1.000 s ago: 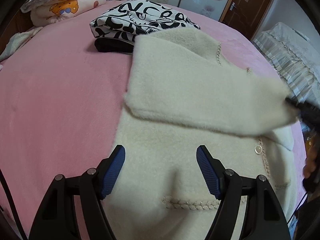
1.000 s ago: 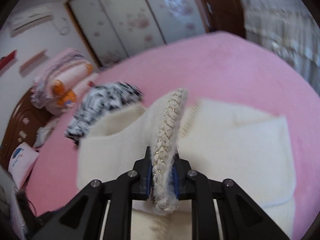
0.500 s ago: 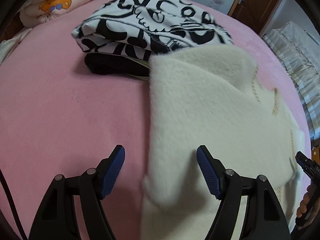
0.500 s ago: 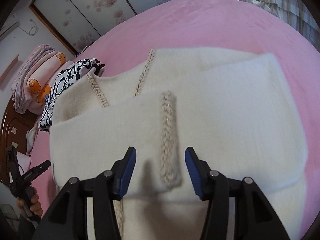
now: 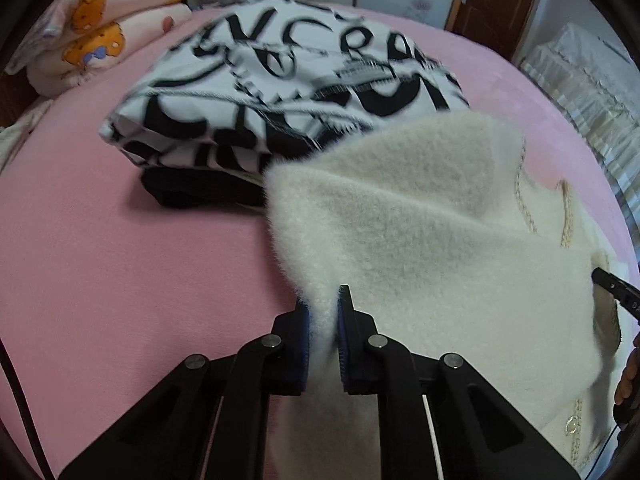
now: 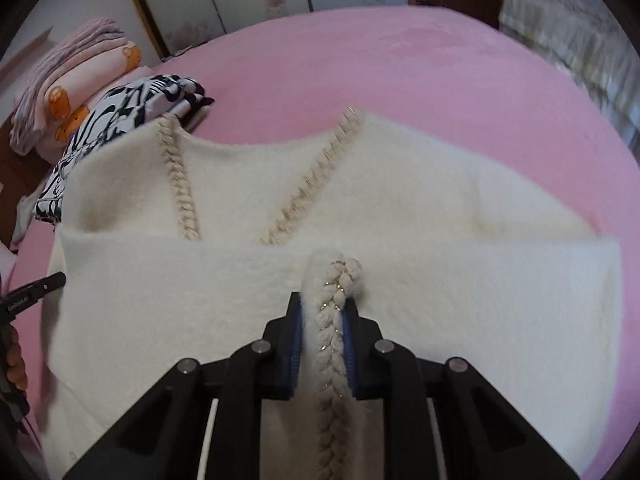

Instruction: Fold large clothes

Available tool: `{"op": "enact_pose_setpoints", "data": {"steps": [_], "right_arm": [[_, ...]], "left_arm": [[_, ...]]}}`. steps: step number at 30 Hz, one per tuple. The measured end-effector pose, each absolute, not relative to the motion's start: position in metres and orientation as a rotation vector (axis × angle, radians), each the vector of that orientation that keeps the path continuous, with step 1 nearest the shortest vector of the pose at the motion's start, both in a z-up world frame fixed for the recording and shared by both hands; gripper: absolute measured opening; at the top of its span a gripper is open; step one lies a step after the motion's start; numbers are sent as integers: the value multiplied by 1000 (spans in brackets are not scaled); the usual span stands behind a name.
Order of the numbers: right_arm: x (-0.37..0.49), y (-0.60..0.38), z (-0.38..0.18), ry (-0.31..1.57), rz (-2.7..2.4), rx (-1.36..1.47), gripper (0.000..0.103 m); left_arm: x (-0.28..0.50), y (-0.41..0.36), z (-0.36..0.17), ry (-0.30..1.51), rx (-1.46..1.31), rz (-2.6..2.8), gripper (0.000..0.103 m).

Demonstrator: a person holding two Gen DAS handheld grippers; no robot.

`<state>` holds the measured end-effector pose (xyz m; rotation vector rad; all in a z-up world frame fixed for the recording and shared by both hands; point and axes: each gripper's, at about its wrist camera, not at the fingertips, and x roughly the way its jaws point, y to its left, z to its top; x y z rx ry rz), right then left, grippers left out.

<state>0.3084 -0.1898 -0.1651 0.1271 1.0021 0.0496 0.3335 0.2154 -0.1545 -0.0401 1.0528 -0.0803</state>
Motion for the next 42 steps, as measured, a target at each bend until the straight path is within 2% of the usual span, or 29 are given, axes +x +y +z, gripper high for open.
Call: {"op": "enact_pose_setpoints", "data": {"steps": [5,8,10,11,12,14,19,20,22,23,24,28,33,34,38,42], "right_arm": [[308,-181,-129,814,69,143,17],[324,-181,-158,925,24,127,17],[327,-184,-177,1000,17,118,21],[324,-188,-177,1000,13,132,26],[320,-191,-172,999,4,151,28],[310,-197,-161,993,-11,171,32],[271,-186,-129,897,54,143,32],[264,-179,-127,888,79,135,32],[253,-159,-123,884,123,113,32],[250,-147,-123,888,143,103,32],[247,-135,-124,894,162,97,32],[240,-86,-131,919,270,96,32],[243,-42,-164,989,313,14,32],[243,-44,-169,991,302,-8,30],[240,-78,-168,947,162,-68,29],[242,-137,-172,949,3,-43,29]], "left_arm": [[331,221,-161,1043,-51,-75,9],[335,216,-172,1055,-6,-63,10],[338,213,-175,1078,6,-49,16],[338,214,-174,1085,8,-44,23],[338,215,-170,1090,26,-19,35],[330,217,-161,1078,57,16,47],[289,210,-126,984,36,-22,47],[280,205,-123,972,26,-29,47],[263,196,-122,967,-17,-42,28],[258,190,-126,980,-45,-55,12],[251,183,-132,1001,-87,-72,10],[233,168,-153,1016,-150,-68,10],[230,168,-180,1001,-94,-30,10],[228,172,-182,996,-95,-42,10],[233,192,-184,997,-85,-79,5],[234,196,-185,986,-35,-96,4]]}}
